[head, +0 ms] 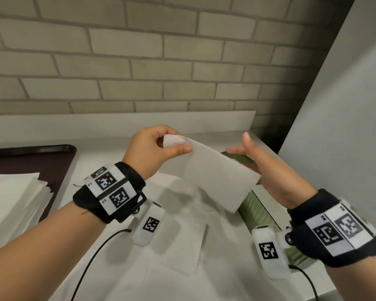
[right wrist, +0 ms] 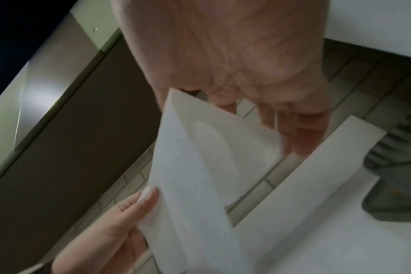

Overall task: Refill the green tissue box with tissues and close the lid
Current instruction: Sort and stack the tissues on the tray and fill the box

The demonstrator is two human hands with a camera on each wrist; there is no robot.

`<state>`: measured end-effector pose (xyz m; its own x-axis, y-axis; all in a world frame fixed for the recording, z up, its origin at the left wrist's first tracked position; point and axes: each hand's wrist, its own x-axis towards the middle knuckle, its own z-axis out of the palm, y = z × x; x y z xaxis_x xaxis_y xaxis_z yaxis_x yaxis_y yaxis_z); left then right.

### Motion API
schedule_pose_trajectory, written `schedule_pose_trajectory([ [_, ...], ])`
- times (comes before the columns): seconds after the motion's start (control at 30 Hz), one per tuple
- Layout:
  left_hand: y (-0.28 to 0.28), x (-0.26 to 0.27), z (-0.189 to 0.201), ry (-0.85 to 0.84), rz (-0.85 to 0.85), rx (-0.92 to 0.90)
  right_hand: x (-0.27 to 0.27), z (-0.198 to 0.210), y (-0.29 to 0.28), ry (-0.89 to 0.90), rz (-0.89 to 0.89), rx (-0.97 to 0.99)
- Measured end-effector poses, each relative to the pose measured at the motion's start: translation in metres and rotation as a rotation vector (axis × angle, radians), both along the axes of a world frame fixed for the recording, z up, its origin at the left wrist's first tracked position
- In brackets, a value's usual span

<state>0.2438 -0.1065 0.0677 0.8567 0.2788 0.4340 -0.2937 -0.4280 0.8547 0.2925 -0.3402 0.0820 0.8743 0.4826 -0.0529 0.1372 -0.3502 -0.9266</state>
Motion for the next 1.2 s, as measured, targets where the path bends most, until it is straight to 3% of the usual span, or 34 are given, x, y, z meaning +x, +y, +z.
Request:
schedule_pose_trajectory([
  [0.13, -0.019, 0.012, 0.006, 0.021, -0.029, -0.013, -0.008, 0.0, -0.016, -0.181, 0.015, -0.115],
  [0.27, -0.037, 0.028, 0.012, 0.014, -0.018, 0.011, -0.007, -0.003, -0.036, -0.218, -0.098, 0.058],
  [0.37, -0.052, 0.045, 0.017, 0.085, -0.163, -0.078, -0.001, -0.006, -0.056, -0.244, -0.224, 0.145],
  [0.47, -0.069, 0.063, 0.011, 0.299, -0.347, -0.098, 0.009, -0.014, -0.076, -0.181, -0.328, 0.19],
  [0.53, -0.082, 0.074, 0.003, 0.421, -0.377, -0.015, 0.012, -0.02, -0.088, -0.132, -0.394, 0.209],
  [0.63, -0.105, 0.084, -0.006, 0.465, -0.309, 0.14, 0.01, -0.026, -0.103, -0.055, -0.434, 0.223],
  [0.83, -0.141, 0.1, -0.012, 0.443, -0.309, 0.447, -0.005, -0.036, -0.133, -0.229, -0.477, -0.211],
  [1.03, -0.161, 0.109, -0.015, 0.468, -0.391, 0.725, -0.021, -0.048, -0.138, -0.119, -0.468, -0.139],
  [1.2, -0.171, 0.109, -0.013, 0.476, -0.402, 0.905, -0.027, -0.049, -0.14, -0.203, -0.432, -0.295],
])
